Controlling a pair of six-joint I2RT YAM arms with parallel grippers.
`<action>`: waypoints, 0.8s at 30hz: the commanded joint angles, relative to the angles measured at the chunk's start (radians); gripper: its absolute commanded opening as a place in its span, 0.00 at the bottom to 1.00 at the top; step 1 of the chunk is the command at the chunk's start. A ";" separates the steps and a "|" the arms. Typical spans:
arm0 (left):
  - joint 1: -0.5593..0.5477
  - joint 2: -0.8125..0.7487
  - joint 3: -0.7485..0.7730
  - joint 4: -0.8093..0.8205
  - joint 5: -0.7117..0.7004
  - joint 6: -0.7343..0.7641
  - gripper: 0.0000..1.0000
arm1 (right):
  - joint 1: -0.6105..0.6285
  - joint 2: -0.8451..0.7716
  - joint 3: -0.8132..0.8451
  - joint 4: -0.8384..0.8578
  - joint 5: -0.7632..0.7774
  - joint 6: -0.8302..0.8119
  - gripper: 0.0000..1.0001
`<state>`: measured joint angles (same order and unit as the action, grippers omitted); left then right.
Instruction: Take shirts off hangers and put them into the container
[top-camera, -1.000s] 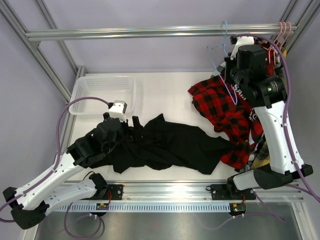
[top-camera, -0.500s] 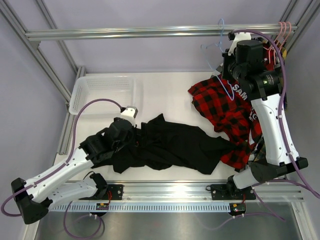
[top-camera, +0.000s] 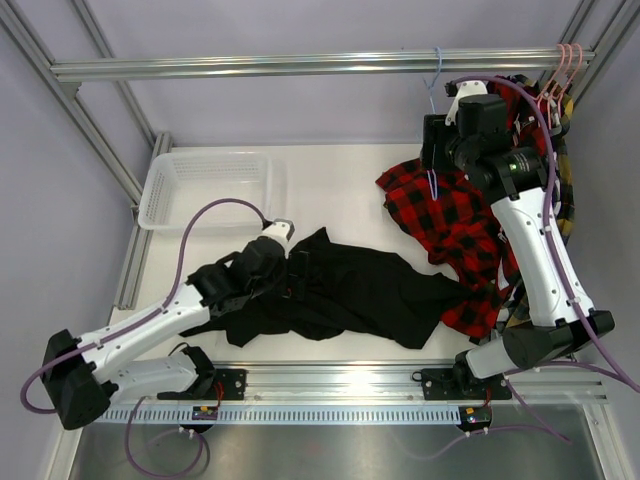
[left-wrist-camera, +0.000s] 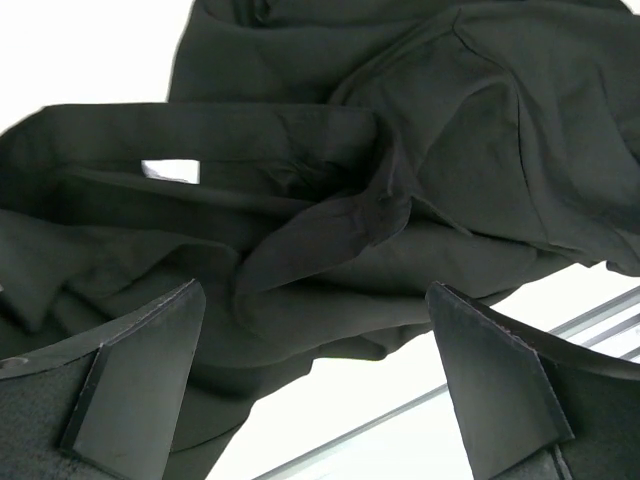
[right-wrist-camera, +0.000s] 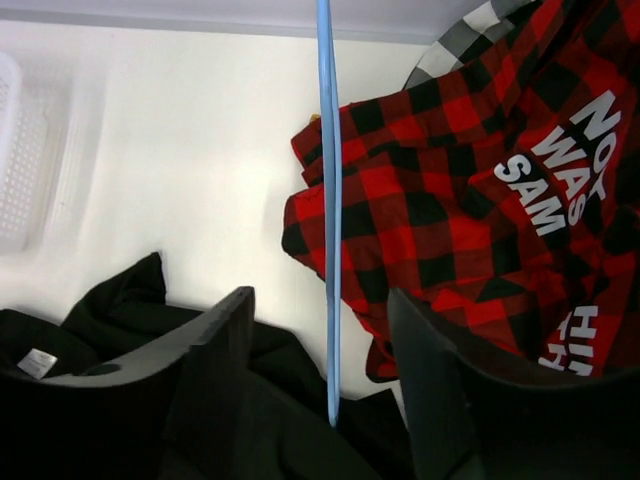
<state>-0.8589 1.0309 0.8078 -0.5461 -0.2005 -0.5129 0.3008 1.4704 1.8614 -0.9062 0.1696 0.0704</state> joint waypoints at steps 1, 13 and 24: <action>-0.008 0.067 0.002 0.093 0.064 -0.067 0.99 | -0.002 -0.074 -0.007 0.027 -0.005 0.012 0.75; -0.094 0.469 0.177 0.170 -0.071 -0.194 0.99 | -0.002 -0.401 -0.278 0.009 -0.076 0.068 0.99; -0.141 0.793 0.222 0.215 -0.154 -0.309 0.99 | 0.000 -0.627 -0.579 0.049 -0.271 0.118 0.99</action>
<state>-0.9859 1.7634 1.0374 -0.3710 -0.3157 -0.7345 0.3008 0.8589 1.3128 -0.8932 -0.0231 0.1726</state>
